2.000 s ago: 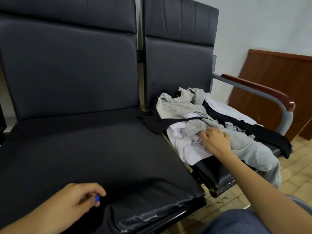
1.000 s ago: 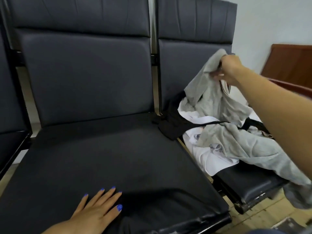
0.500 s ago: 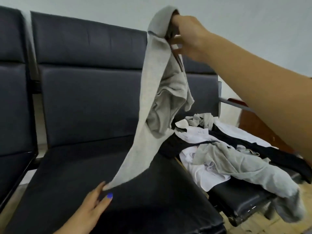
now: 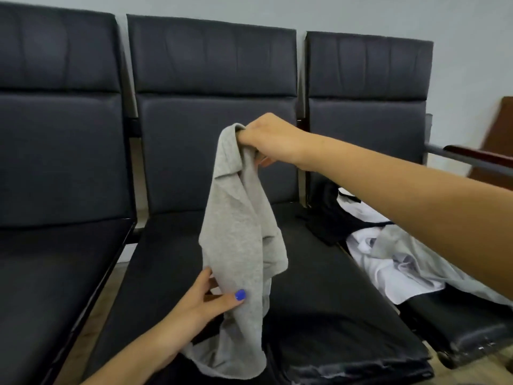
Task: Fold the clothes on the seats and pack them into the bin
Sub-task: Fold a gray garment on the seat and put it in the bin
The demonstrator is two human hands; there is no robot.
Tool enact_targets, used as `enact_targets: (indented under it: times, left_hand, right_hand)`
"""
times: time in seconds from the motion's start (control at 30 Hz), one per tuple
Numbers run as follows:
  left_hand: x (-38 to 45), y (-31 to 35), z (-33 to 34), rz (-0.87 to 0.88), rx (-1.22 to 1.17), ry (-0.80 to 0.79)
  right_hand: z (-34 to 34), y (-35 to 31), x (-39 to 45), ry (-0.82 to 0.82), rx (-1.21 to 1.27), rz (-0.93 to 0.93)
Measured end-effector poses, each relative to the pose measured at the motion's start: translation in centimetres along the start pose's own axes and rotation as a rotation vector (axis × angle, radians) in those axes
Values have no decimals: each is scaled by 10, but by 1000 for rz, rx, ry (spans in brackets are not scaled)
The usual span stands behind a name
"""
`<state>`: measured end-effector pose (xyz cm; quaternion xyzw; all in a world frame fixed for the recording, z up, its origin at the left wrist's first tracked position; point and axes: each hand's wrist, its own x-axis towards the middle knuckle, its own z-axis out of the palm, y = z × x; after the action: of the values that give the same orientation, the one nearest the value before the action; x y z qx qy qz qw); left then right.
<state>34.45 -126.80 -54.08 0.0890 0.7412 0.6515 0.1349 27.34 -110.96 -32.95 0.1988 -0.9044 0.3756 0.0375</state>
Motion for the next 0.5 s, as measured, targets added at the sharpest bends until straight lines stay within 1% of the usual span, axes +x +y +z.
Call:
enact_targets:
  times: [0.03,0.1,0.17,0.2,0.23,0.3,0.37,0.43,0.5]
  left_hand:
    - [0,-5,-2,-10,49,-36]
    - [0,-13,-5,-54,221,-165]
    - [0,-21,-7,-97,529,-303]
    - [-1,-23,-8,-129,675,-346]
    - [-2,-24,-10,-167,764,-369]
    - [0,-27,-15,-181,796,-372]
    - [3,-29,-19,-103,836,-364]
    - [4,-30,-24,-25,953,-306]
    - [6,-29,-27,-6,958,-242]
  right_hand:
    - [6,3,1,1,9,3]
    - [13,11,3,28,52,19]
    - [17,22,4,79,113,58]
    - [17,29,4,119,159,83]
    - [17,39,4,175,220,114]
    - [17,61,2,311,369,194]
    - [18,90,-6,425,494,296]
    - [26,125,-18,490,545,413]
    - [39,162,-34,506,513,529]
